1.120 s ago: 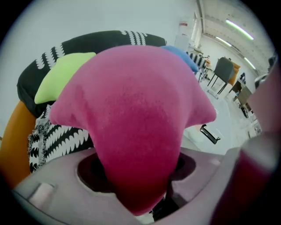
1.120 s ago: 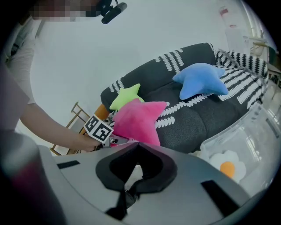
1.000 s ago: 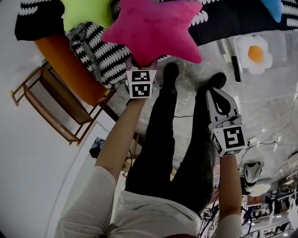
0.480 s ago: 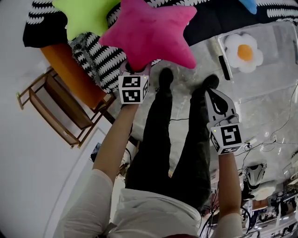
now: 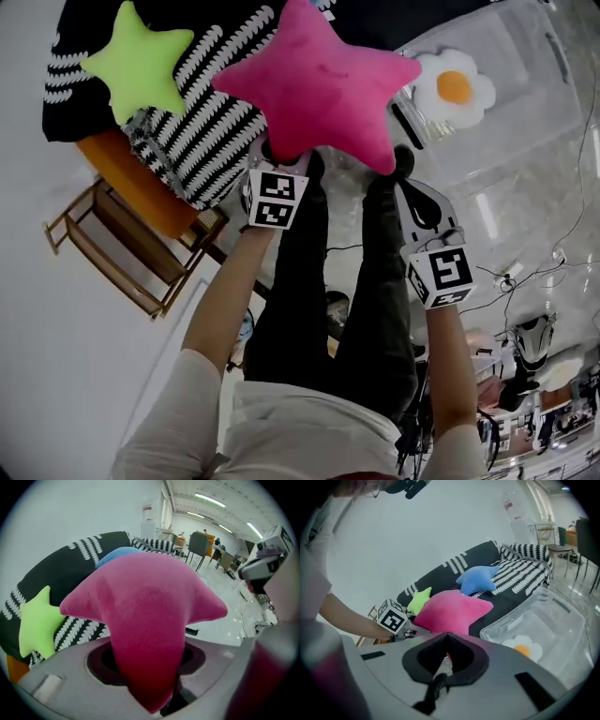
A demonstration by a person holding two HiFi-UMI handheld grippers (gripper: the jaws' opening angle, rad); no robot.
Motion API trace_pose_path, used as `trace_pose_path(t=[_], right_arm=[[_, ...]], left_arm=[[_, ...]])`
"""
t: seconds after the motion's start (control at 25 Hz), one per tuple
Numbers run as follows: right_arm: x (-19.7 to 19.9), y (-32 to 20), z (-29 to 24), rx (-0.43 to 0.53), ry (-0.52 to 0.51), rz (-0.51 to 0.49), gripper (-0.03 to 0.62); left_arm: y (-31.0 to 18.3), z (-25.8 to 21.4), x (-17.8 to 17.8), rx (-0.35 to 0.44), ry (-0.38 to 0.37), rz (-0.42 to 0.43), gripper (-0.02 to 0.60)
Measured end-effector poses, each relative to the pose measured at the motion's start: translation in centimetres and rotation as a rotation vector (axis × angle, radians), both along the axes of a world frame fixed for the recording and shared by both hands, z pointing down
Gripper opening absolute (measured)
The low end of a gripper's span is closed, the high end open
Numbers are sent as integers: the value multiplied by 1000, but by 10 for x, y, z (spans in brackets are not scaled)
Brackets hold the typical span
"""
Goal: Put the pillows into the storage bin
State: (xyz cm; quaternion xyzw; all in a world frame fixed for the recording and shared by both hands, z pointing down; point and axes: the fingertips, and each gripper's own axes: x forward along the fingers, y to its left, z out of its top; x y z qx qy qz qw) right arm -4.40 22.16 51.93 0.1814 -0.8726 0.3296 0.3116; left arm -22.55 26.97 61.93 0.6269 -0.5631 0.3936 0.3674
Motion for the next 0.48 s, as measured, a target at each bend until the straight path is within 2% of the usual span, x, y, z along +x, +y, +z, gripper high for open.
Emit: trace_pose_path(t=[0.08,0.24,0.48], right_arm=[[18,-6,-2,0,0,33,3],[37,-22,-13,-3,-14,116,3],[93,-41,-4,-16,-1,243,3]], left_arm=[[-8,3,24,-20,5,50,249],[-17,3,45,-49,-25,161,252],[-29,23,108,-120,-37,359,258]])
